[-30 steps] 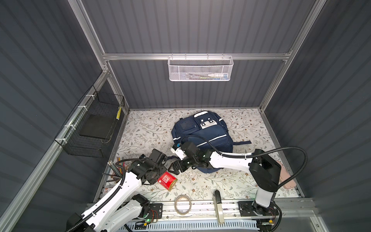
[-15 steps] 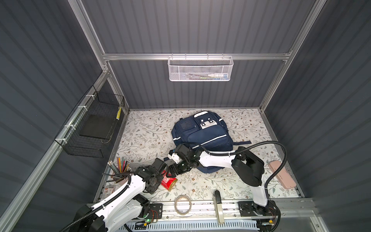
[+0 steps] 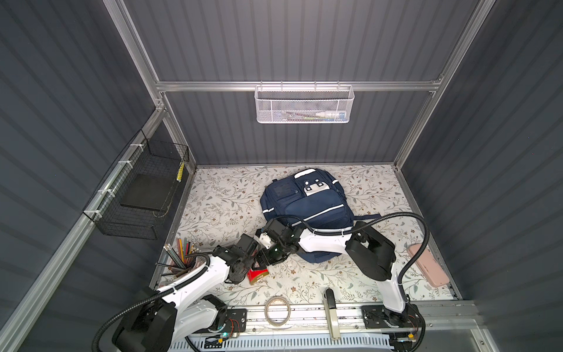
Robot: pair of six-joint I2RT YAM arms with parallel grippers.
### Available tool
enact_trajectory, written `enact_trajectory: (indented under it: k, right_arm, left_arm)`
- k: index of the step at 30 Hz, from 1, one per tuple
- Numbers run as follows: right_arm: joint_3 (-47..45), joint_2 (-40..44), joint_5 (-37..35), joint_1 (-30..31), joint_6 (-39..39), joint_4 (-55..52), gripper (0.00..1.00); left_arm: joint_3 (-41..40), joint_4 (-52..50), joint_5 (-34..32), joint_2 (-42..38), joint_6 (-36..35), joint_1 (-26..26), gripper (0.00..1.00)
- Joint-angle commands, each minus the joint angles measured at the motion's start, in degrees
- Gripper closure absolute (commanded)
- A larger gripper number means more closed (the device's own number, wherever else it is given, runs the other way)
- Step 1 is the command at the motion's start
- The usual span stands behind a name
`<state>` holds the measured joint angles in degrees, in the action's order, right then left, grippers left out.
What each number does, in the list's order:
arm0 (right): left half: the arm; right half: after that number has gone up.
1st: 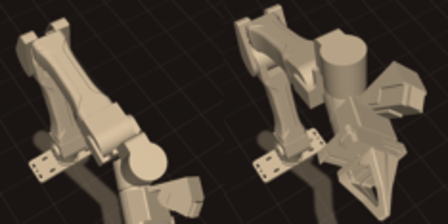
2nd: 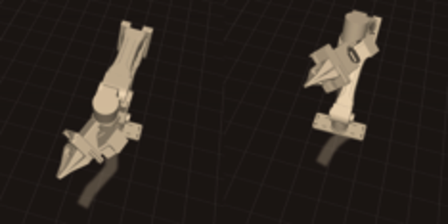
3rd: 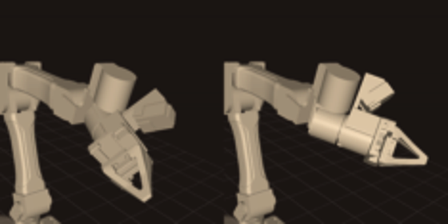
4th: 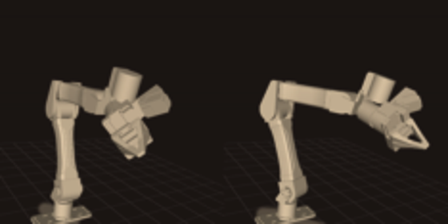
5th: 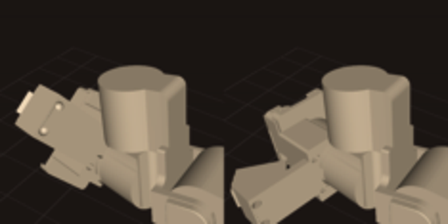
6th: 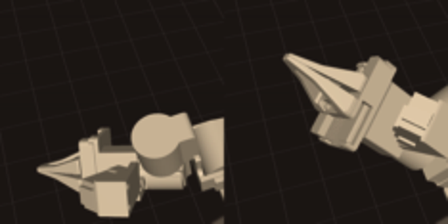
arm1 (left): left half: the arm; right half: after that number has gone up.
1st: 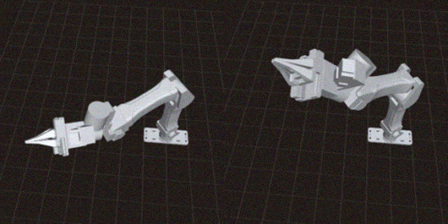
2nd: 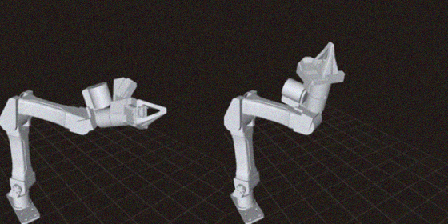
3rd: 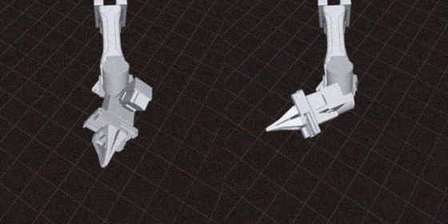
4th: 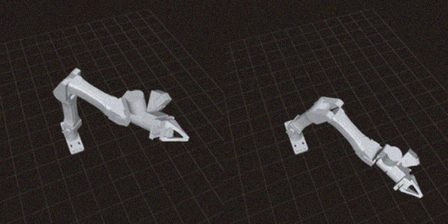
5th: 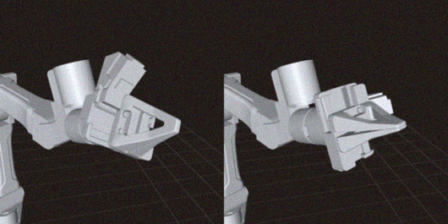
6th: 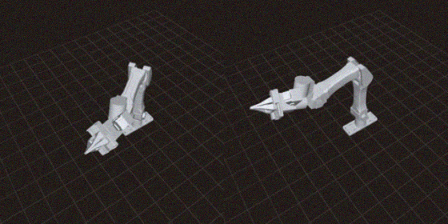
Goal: Pack books, pencil case, and school supplies into a backpack
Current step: Pick up the ruler set bag from the center of the table.
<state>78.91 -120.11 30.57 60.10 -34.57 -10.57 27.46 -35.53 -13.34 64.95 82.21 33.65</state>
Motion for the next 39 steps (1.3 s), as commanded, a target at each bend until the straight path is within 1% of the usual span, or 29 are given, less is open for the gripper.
enact_trajectory:
  k: [1,4,7,11,13,17,20,22,24,27,30,31,32,35,37,39]
  right_arm:
    - [-2.9,-1.0,2.3,-0.4,-2.9,2.7,0.22]
    - [-5.7,-1.0,2.9,-0.8,-8.2,9.1,0.22]
    - [-7.1,0.5,-0.4,-0.7,-9.0,9.6,0.22]
    - [-9.0,0.1,1.2,-0.9,-12.7,16.2,0.24]
    - [-8.4,-0.3,0.9,-0.9,-12.4,15.6,0.27]
    - [-8.2,-0.6,1.6,-1.0,-12.7,18.2,0.38]
    - [-9.2,1.0,0.3,-1.0,-12.0,18.7,0.44]
    - [-9.2,1.2,-0.1,-0.9,-11.5,18.4,0.54]
    - [-8.8,0.9,0.4,-0.9,-11.2,18.4,0.68]
    - [-8.5,0.8,0.7,-0.9,-11.0,18.5,0.82]
    - [-9.3,2.5,-0.1,-0.9,-10.4,18.6,0.94]
    - [-9.8,3.4,-0.4,-1.0,-10.2,18.7,0.96]
    - [-10.3,4.5,-1.0,-0.9,-9.8,18.5,0.97]
    - [-11.8,8.9,-3.6,-0.9,-8.3,17.1,0.99]
    - [-13.2,12.4,-4.9,-0.8,-7.6,16.4,1.00]
    - [-15.1,16.7,-6.9,-0.6,-7.2,16.2,1.00]
  left_arm:
    - [-3.4,4.9,4.3,3.8,-1.5,0.1,1.00]
    - [-4.0,6.8,5.5,5.0,-1.5,0.1,1.00]
    - [-3.3,5.2,4.6,4.9,-1.9,0.1,1.00]
    - [-4.3,6.7,5.1,2.8,-2.0,0.1,1.00]
    - [-3.8,6.4,5.1,2.9,-2.6,0.1,1.00]
    - [-4.0,6.8,6.0,3.1,-2.7,0.1,1.00]
    - [-4.3,6.9,5.5,2.4,-2.6,0.1,1.00]
    - [-4.5,7.2,5.2,2.4,-2.7,0.1,1.00]
    - [-4.6,7.9,5.6,2.6,-2.7,0.1,1.00]
    - [-4.1,7.7,5.8,2.9,-3.0,0.1,1.00]
    - [-3.2,6.3,5.4,1.8,-3.8,0.1,1.00]
    - [-2.6,5.4,5.0,1.1,-4.0,0.1,1.00]
    - [-1.9,4.0,4.1,0.0,-4.7,0.1,0.98]
    - [1.6,-0.8,-0.3,-4.3,-8.8,0.1,0.88]
    - [5.2,-4.7,-4.0,-7.2,-12.1,0.1,0.75]
    - [8.7,-7.1,-6.9,-10.0,-15.4,0.1,0.59]
